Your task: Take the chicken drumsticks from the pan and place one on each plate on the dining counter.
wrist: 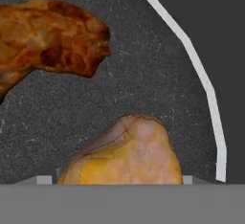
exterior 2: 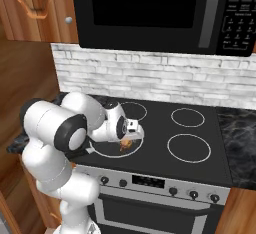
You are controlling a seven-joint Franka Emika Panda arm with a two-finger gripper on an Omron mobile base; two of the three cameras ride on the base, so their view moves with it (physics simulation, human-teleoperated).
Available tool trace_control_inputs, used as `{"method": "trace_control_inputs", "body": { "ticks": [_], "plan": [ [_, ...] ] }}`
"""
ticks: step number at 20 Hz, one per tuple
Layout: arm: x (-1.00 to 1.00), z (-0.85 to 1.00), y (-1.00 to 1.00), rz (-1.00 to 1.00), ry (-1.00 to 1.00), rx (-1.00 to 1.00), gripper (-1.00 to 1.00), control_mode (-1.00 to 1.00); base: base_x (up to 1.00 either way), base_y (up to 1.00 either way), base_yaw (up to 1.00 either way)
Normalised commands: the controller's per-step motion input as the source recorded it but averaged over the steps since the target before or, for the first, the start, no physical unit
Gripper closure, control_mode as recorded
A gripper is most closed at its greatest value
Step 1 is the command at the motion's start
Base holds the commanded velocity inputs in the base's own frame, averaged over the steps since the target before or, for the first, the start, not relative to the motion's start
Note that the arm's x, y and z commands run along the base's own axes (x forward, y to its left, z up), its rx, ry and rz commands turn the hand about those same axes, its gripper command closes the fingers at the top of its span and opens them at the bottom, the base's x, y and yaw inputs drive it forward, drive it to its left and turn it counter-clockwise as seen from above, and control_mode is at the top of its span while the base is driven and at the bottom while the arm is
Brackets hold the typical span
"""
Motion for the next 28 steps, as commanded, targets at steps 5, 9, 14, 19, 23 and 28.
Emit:
{"method": "trace_control_inputs", "body": {
  "ticks": [5,9,14,19,23,28],
  "plan": [
    [-0.24,0.29,0.00,-0.05,-0.15,0.04,1.00,-1.00,0.00,0.00,0.00],
    [-0.31,1.00,0.00,-0.07,-0.31,0.17,1.00,-1.00,0.00,0.00,0.00],
    [-0.60,1.00,-0.06,-0.08,-0.20,0.23,1.00,-1.00,0.00,0.00,0.00],
    [-1.00,1.00,-0.10,-0.03,-0.01,0.16,1.00,-1.00,0.00,0.00,0.00],
    [-0.99,0.98,-0.01,-0.01,-0.04,0.08,1.00,-1.00,0.00,0.00,0.00],
    [-0.70,0.51,0.00,-0.02,0.00,0.00,1.00,1.00,-0.19,0.00,-0.03]
  ]
}}
